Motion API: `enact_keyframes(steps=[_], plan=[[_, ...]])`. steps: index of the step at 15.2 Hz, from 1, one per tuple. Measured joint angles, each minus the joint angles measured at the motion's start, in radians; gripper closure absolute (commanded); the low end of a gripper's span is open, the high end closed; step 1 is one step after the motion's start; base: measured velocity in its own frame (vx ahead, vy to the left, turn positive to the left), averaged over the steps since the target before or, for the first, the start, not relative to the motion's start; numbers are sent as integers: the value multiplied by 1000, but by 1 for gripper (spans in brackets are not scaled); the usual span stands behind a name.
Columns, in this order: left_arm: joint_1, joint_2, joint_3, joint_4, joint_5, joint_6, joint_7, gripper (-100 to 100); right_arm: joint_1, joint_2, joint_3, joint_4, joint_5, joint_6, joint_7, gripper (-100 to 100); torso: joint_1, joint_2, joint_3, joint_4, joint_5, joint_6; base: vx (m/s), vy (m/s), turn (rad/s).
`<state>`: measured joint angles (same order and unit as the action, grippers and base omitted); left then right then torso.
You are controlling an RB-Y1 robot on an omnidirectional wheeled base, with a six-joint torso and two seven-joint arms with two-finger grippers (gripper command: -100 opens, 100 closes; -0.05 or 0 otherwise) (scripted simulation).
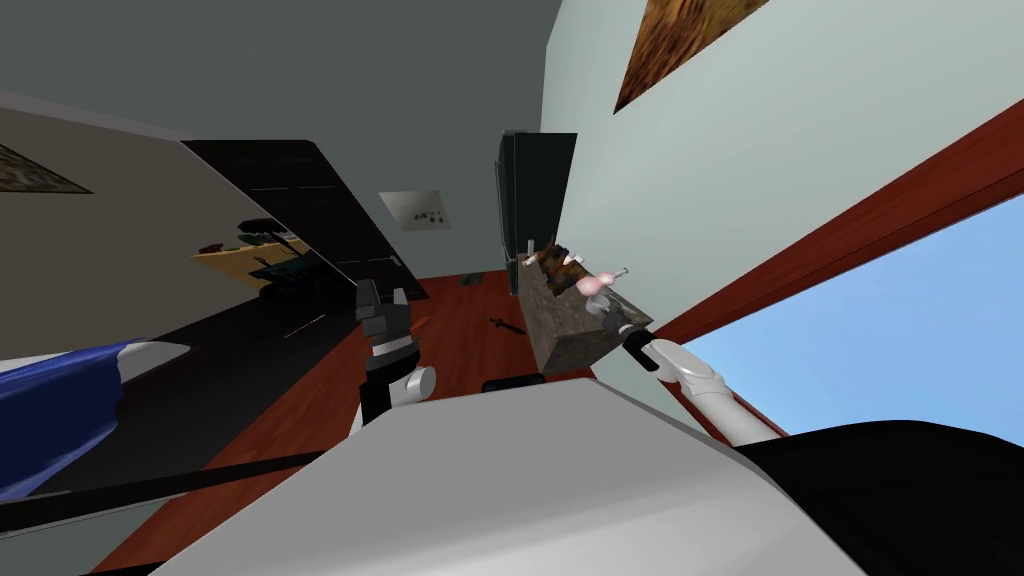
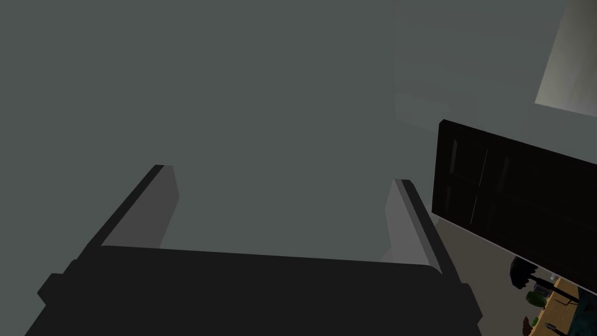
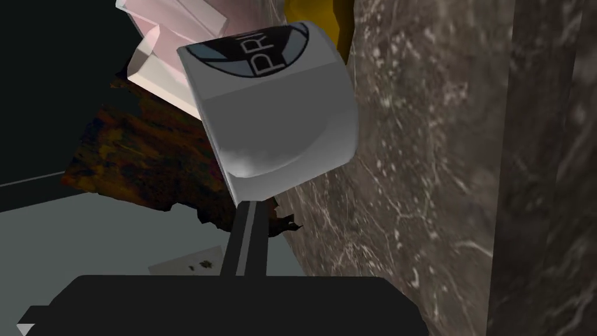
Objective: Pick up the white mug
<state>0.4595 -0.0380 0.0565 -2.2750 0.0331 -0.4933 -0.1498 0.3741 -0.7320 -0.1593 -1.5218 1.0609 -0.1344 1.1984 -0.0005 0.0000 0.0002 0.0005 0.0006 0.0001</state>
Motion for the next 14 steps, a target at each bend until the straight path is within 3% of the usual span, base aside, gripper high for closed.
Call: enact_keyframes(steps=[1, 2, 8, 12, 13, 14], plan=[[0, 0, 0, 0, 0, 0, 0, 0, 0, 0, 0, 0, 0, 0, 0, 100, 0, 0, 0, 0, 0, 0, 0, 0, 0], [0, 0, 0, 0, 0, 0, 0, 0, 0, 0, 0, 0, 0, 0, 0, -100, 0, 0, 0, 0, 0, 0, -6, -12, 129], [0, 0, 0, 0, 0, 0, 0, 0, -14, -64, -1, 75, -15, 9, -35, -100, -3, 1, 1, 0, -1, 0, -20, -31, 127], [0, 0, 0, 0, 0, 0, 0, 0, -37, -75, 5, 116, -23, 29, -43, -100, -2, 0, 0, 0, -1, -1, -16, -18, 196], [0, 0, 0, 0, 0, 0, 0, 0, -40, -74, 5, 120, -23, 31, -43, 100, -2, 0, 0, 0, -1, 0, 4, -6, -157], [0, 0, 0, 0, 0, 0, 0, 0, -37, -71, 3, 114, -22, 28, -41, 100, -1, 0, 0, 0, 0, 1, 15, 19, -245]])
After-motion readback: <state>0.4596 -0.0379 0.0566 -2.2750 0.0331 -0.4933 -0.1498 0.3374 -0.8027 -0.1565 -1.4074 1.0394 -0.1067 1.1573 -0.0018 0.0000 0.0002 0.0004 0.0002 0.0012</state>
